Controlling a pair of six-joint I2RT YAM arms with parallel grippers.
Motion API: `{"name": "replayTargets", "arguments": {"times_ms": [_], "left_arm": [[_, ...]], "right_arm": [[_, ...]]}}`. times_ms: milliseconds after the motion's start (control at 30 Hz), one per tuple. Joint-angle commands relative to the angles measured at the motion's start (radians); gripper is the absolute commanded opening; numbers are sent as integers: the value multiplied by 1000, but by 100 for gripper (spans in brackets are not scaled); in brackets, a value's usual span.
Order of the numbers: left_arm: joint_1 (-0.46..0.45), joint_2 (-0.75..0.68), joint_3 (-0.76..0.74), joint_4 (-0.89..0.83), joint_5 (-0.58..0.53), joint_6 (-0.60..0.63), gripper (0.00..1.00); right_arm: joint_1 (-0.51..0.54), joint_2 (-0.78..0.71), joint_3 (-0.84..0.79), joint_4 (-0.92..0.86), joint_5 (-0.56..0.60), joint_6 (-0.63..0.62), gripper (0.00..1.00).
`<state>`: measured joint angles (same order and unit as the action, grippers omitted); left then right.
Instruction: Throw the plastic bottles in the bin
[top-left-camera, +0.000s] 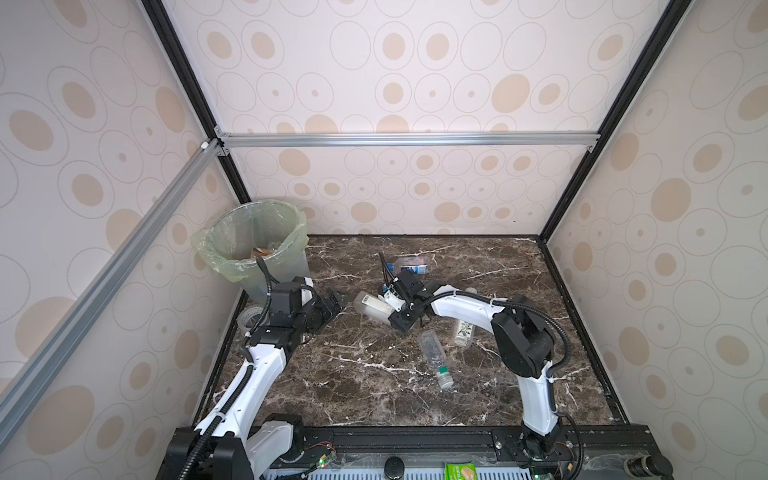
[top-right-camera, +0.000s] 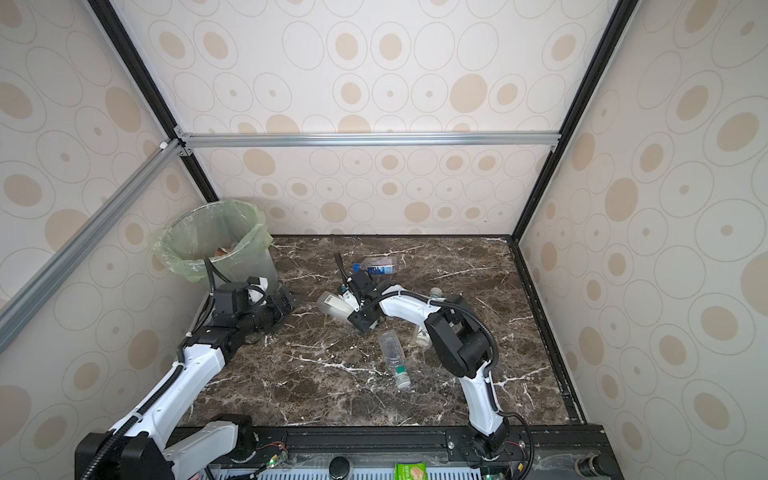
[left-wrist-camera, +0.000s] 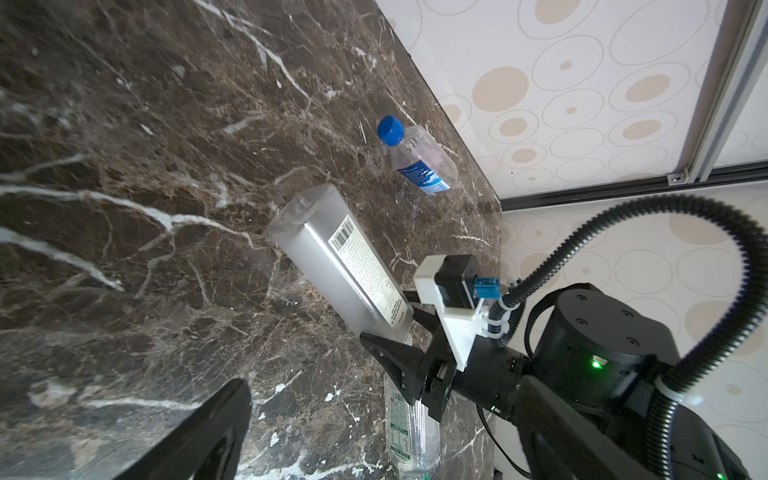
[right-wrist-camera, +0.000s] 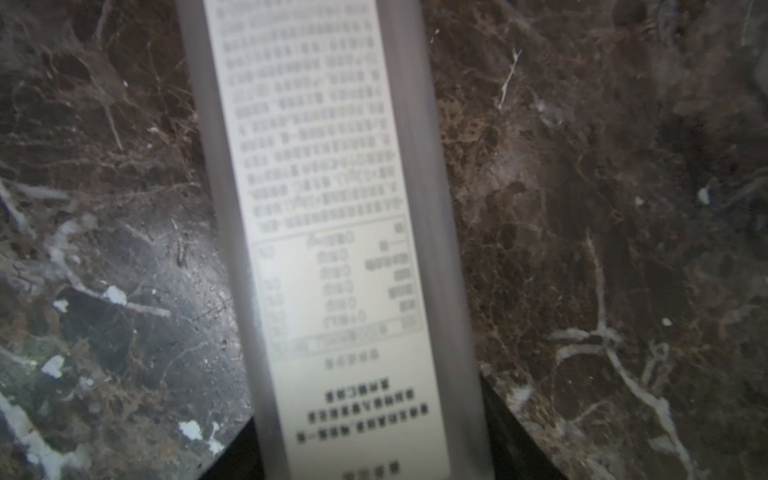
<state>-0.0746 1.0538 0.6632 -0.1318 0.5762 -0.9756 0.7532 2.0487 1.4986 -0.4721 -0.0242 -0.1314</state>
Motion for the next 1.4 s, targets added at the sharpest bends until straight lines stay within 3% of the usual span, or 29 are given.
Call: {"name": "replayTargets", "arguments": {"times_ms": [0,200,600,1000,1367], "left_arm": [[3,-23,-30,189,53,-177,99],[-7,14,-28,371,50,-317,99],[-122,231,263,406,-4,-257,98],[-172,334,409,473,-99,-192,90],[-192,345,428,431,-136,-146,62]], "right_arm": [[-4,-70,-17,62,23,100,46],[-4,-149,-25,116,10,196,45],[-1,-339,-42,215,-37,308,44],[17,-395,-55,252,-97,307,45],[20,-381,-52,268,-106,317,46]]}}
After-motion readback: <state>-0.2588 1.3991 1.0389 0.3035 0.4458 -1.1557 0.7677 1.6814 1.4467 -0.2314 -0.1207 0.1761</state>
